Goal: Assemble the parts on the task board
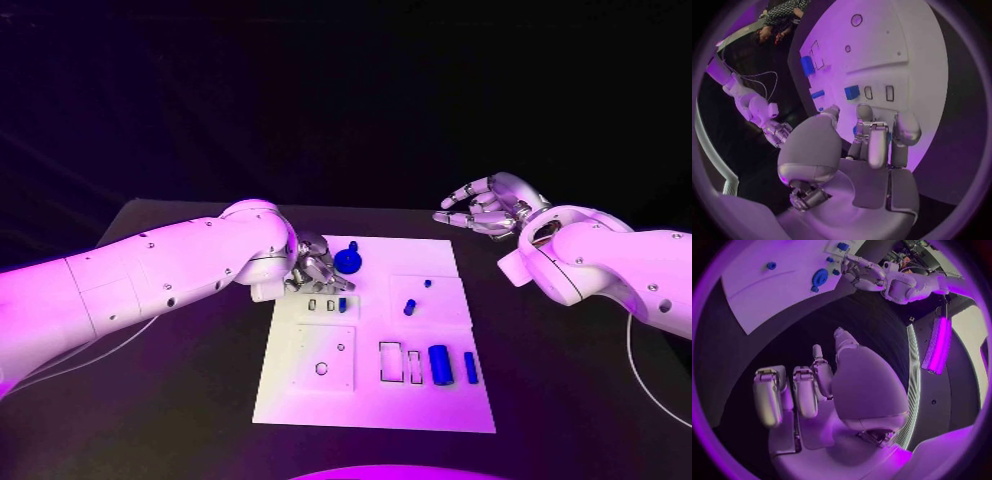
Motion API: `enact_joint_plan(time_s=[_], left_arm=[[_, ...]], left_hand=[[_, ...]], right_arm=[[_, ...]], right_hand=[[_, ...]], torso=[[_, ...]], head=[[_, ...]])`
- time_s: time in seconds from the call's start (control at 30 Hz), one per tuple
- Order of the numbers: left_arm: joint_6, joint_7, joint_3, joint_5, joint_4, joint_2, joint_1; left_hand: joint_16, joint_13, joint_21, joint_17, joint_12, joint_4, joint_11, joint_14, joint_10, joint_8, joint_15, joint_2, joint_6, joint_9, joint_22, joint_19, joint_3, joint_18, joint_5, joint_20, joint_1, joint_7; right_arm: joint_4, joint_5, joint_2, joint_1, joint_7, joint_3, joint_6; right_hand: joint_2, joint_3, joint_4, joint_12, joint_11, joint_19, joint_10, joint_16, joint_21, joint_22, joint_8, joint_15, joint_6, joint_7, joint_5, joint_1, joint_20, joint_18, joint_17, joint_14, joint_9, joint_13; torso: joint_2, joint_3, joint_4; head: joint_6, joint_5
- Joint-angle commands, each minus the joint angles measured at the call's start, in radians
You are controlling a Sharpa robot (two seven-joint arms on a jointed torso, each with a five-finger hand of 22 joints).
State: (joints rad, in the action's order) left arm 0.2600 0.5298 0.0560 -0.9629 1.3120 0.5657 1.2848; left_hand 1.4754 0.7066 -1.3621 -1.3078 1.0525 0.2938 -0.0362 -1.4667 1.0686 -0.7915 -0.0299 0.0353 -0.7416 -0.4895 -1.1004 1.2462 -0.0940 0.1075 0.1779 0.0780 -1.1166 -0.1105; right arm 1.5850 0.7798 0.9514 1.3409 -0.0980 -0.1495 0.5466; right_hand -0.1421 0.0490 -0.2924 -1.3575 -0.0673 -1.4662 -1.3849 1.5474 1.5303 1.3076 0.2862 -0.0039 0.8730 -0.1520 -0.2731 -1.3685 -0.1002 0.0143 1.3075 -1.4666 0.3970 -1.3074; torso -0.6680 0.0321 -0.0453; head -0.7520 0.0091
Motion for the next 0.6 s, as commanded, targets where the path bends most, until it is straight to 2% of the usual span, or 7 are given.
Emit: enact_joint_plan(time_s=[0.03, 0.1, 0.2, 0.27, 0.3, 0.33, 0.6], left_arm=[[0.037, 0.005, 0.002, -0.004, -0.007, -0.008, 0.002], [0.04, 0.005, 0.003, -0.004, -0.011, -0.012, 0.002], [0.044, 0.006, 0.005, -0.004, -0.016, -0.016, 0.002], [0.046, 0.006, 0.006, -0.004, -0.019, -0.018, 0.002], [0.048, 0.006, 0.007, -0.004, -0.02, -0.019, 0.002], [0.05, 0.006, 0.008, -0.004, -0.021, -0.02, 0.002], [0.067, 0.007, 0.011, -0.004, -0.024, -0.023, 0.002]], left_hand=[[0.004, 0.002, -0.004, -0.097, 0.006, 0.001, -0.001, -0.038, 0.004, 0.007, 0.007, -0.005, 0.002, 0.001, -0.001, 0.006, 0.007, -0.008, 0.001, 0.003, -0.001, 0.0], [0.004, 0.002, -0.004, -0.098, 0.006, 0.001, -0.001, -0.038, 0.004, 0.007, 0.007, -0.005, 0.002, 0.001, -0.001, 0.006, 0.007, -0.008, 0.001, 0.003, -0.001, 0.0], [0.005, 0.003, -0.004, -0.098, 0.007, 0.001, -0.001, -0.038, 0.005, 0.007, 0.007, -0.006, 0.001, 0.001, -0.003, 0.007, 0.007, -0.008, 0.001, 0.003, -0.001, 0.0], [0.005, 0.003, -0.004, -0.098, 0.007, 0.001, -0.001, -0.038, 0.005, 0.007, 0.007, -0.006, 0.001, 0.001, -0.003, 0.007, 0.007, -0.008, 0.001, 0.003, -0.001, 0.0], [0.006, 0.004, -0.005, -0.1, 0.008, 0.001, -0.002, -0.039, 0.006, 0.007, 0.007, -0.006, 0.0, 0.002, -0.003, 0.008, 0.007, -0.008, 0.001, 0.003, -0.001, 0.0], [0.006, 0.004, -0.005, -0.1, 0.008, 0.001, -0.002, -0.039, 0.006, 0.007, 0.007, -0.006, 0.0, 0.002, -0.003, 0.008, 0.007, -0.008, 0.001, 0.003, -0.001, 0.0], [0.009, 0.008, -0.008, -0.104, 0.012, -0.001, -0.001, -0.041, 0.008, 0.01, 0.007, -0.008, -0.008, 0.004, -0.008, 0.009, 0.008, -0.008, 0.001, 0.005, -0.008, 0.001]], right_arm=[[-0.004, -0.013, -0.003, 0.001, 0.043, 0.0, 0.016], [-0.009, -0.036, -0.006, 0.001, 0.07, 0.0, 0.036], [-0.016, -0.073, -0.01, 0.001, 0.1, 0.0, 0.059], [-0.021, -0.1, -0.013, 0.001, 0.12, 0.0, 0.071], [-0.024, -0.113, -0.014, 0.001, 0.13, 0.0, 0.077], [-0.027, -0.129, -0.015, 0.001, 0.141, 0.0, 0.082], [-0.052, -0.229, -0.028, 0.001, 0.217, 0.0, 0.089]], right_hand=[[-0.003, -0.004, 0.003, 0.051, -0.002, -0.051, 0.046, -0.023, -0.063, 0.198, -0.001, -0.001, -0.017, 0.0, -0.005, 0.004, 0.001, 0.013, 0.144, -0.074, 0.008, -0.004], [-0.004, -0.002, 0.003, 0.136, -0.002, 0.005, 0.117, -0.068, -0.177, 0.127, 0.004, -0.002, -0.03, 0.0, -0.011, -0.002, 0.001, 0.041, 0.056, -0.049, 0.018, 0.078], [-0.004, 0.012, 0.002, 0.381, -0.004, 0.151, 0.3, -0.228, -0.489, -0.067, 0.007, -0.001, -0.053, -0.004, -0.027, -0.022, 0.0, 0.102, -0.187, 0.04, 0.032, 0.31], [-0.004, 0.032, 0.001, 0.542, -0.014, 0.313, 0.406, -0.433, -0.85, -0.297, 0.006, 0.006, -0.073, -0.012, -0.038, -0.039, -0.008, 0.16, -0.437, 0.157, 0.038, 0.463], [-0.004, 0.032, 0.001, 0.542, -0.014, 0.313, 0.406, -0.433, -0.85, -0.297, 0.006, 0.006, -0.073, -0.012, -0.038, -0.039, -0.008, 0.16, -0.437, 0.157, 0.038, 0.463], [-0.007, 0.059, 0.003, 0.631, -0.03, 0.372, 0.446, -0.643, -0.997, -0.402, 0.004, 0.026, -0.094, -0.027, -0.043, -0.051, -0.024, 0.168, -0.631, 0.276, 0.033, 0.55], [-0.046, 0.177, 0.006, 0.878, -0.073, 0.399, 0.475, -1.046, -1.3, -0.696, 0.018, 0.077, -0.118, -0.067, -0.049, -0.058, -0.071, 0.165, -0.767, 0.373, 0.003, 0.893]], torso=[[0.001, 0.0005, -0.0008], [0.001, 0.0007, -0.0009], [0.001, 0.0003, -0.0007], [0.001, 0.0001, -0.0007], [0.002, 0.0002, -0.001], [0.002, 0.0, -0.001], [0.002, -0.0007, -0.0001]], head=[[-0.002, -0.001], [-0.003, 0.0], [-0.004, 0.0], [-0.004, 0.0], [-0.006, -0.001], [-0.006, -0.001], [-0.009, 0.001]])
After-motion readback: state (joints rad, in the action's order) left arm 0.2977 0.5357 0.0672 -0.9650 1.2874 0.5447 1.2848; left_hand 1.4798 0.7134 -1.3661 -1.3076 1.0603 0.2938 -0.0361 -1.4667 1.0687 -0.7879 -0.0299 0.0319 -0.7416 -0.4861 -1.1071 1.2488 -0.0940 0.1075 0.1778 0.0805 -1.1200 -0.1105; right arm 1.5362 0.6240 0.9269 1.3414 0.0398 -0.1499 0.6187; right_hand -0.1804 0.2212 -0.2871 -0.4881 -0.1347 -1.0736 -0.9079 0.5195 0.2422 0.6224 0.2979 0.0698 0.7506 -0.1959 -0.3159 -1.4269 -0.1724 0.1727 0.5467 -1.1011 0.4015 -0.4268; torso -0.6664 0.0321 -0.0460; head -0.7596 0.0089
